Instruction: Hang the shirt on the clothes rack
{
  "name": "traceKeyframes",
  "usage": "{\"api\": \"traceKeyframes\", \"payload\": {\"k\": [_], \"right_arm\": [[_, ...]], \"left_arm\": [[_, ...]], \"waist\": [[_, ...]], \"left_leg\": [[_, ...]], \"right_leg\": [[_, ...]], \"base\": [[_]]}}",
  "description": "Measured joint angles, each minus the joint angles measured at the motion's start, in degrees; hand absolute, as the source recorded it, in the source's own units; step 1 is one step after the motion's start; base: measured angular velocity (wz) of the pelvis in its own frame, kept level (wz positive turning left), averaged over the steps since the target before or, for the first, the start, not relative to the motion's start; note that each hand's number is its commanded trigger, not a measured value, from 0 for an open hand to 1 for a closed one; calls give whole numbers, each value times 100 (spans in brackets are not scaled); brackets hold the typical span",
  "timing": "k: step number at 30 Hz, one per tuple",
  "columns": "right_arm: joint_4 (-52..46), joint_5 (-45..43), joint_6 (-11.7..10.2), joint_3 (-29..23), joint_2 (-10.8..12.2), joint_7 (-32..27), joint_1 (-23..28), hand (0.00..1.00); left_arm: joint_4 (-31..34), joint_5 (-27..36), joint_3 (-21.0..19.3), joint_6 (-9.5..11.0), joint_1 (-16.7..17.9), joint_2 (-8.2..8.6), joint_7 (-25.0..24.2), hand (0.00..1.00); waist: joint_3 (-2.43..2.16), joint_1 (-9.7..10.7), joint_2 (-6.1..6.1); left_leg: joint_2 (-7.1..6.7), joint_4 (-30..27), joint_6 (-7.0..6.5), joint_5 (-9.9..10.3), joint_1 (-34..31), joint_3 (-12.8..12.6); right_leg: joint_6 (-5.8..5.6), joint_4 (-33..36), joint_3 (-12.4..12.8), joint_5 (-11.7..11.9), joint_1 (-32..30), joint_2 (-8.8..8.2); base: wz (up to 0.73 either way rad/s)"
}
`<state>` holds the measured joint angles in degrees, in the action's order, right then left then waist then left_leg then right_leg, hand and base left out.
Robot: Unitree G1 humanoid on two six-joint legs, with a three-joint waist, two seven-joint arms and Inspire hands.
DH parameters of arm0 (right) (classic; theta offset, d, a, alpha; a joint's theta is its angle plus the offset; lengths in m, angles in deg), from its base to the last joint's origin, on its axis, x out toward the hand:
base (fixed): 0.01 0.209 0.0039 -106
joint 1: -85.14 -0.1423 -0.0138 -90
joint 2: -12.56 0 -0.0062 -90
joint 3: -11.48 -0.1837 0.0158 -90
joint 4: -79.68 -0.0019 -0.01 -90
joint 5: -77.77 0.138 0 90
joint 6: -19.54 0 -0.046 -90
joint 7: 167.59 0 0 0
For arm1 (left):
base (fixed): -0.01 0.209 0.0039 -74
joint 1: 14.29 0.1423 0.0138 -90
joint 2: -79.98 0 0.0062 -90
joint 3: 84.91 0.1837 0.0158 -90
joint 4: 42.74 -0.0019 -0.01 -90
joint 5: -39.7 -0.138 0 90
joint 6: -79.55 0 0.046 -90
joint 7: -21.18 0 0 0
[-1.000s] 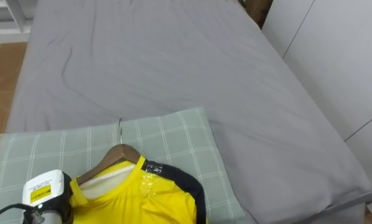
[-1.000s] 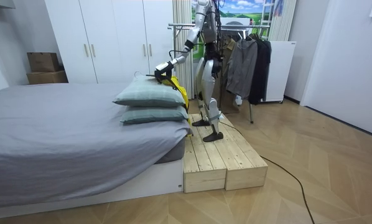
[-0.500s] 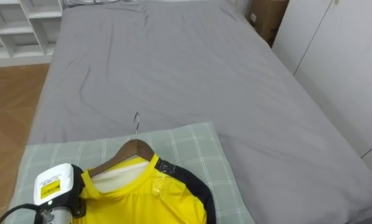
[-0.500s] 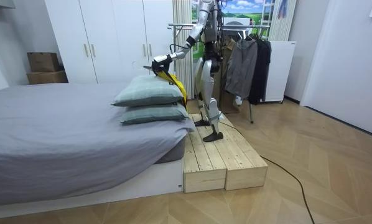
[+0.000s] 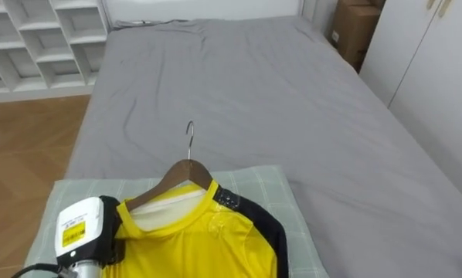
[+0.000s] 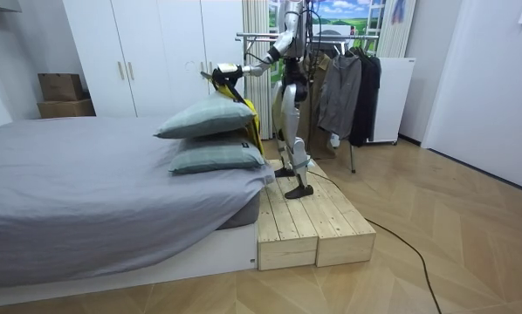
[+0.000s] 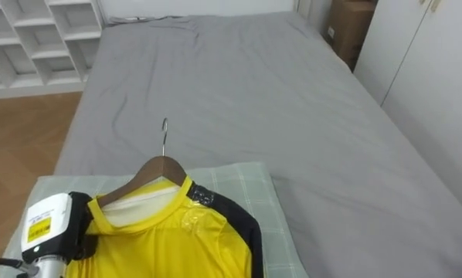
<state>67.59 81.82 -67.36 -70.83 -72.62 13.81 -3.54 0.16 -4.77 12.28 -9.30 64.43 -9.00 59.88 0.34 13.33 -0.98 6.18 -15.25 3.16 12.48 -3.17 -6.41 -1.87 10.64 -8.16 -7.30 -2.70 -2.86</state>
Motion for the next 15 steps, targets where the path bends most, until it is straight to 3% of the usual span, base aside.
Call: {"api": "traceKeyframes", "payload": {"k": [5, 7, 10, 15], "right_arm": [[-26, 20, 12, -2, -1, 2, -7, 0], [-49, 23, 1, -7, -8, 0, -15, 0], [-27, 22, 7, -9, -45, -6, 8, 0], [-22, 21, 21, -11, -65, 2, 45, 0]], "left_arm": [[655, 72, 1, 143, 114, 0, 240, 100], [948, 232, 0, 223, 177, 5, 380, 100], [1183, 355, -14, 251, 366, 7, 456, 100], [1314, 442, -28, 251, 579, 13, 461, 100]], "waist": [[-1, -161, -1], [-26, -259, -38], [-59, -285, -84], [-66, -287, -95]], "left_leg": [[-6, 35, 0, 0, 85, 26], [-12, 84, 1, 0, 171, 26], [-23, 184, 10, -5, 326, 33], [-34, 260, 19, -11, 480, 50]], "right_leg": [[-1, -23, -8, -13, 77, -1], [0, -110, -10, -17, 188, 3], [-4, -126, -24, -45, 309, 1], [-10, -203, -60, -54, 476, -1]], "base": [[2], [0], [0], [3]]}}
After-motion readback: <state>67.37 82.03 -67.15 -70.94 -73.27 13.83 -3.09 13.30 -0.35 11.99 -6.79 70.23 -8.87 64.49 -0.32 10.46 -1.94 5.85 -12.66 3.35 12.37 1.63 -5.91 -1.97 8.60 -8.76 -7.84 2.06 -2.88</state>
